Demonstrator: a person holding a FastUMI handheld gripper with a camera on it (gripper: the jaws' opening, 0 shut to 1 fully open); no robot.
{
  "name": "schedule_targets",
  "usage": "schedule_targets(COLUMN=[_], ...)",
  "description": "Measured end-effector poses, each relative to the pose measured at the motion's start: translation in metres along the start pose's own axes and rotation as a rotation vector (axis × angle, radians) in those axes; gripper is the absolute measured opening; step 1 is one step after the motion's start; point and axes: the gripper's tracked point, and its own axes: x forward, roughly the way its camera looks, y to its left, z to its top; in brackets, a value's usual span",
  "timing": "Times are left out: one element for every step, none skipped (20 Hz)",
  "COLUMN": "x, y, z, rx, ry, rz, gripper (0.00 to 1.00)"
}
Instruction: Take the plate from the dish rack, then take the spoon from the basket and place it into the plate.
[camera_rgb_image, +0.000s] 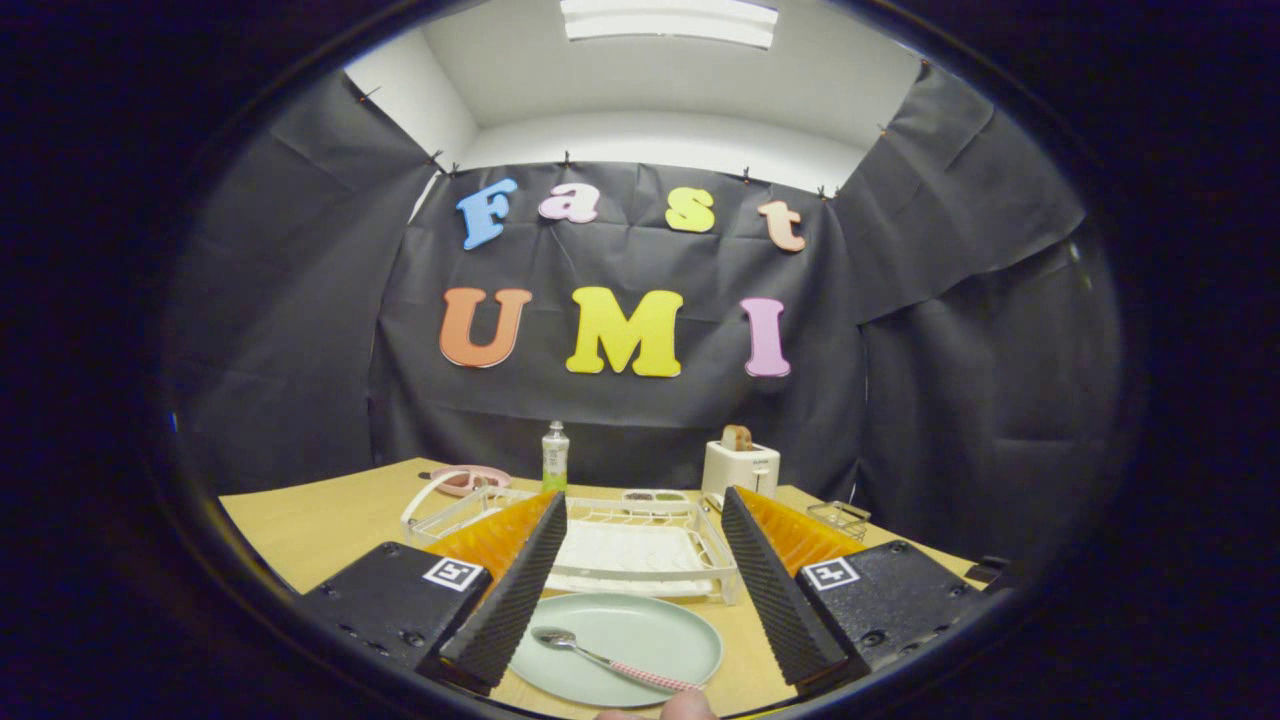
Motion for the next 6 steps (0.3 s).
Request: schedule_targets(x=[-0.0008, -0.0008, -0.0016, -0.0023, -0.0029, -0.0036], y=[0.0022, 0.0052, 0.006, 0.0074, 0.0094, 0.0102], z=[-0.0036, -0.0067, -0.0088, -0.0082, -0.0055, -0.0024], rx=[0.01, 0.002, -0.012, -0.021, -0.024, -0.028], ry=[0.01, 0.021, 0.026, 0.023, 0.015, -0.001], rz=[0.007, 0.015, 0.015, 0.016, 0.018, 0.019], gripper=[1.0, 1.0, 1.0, 1.0, 1.0, 1.0])
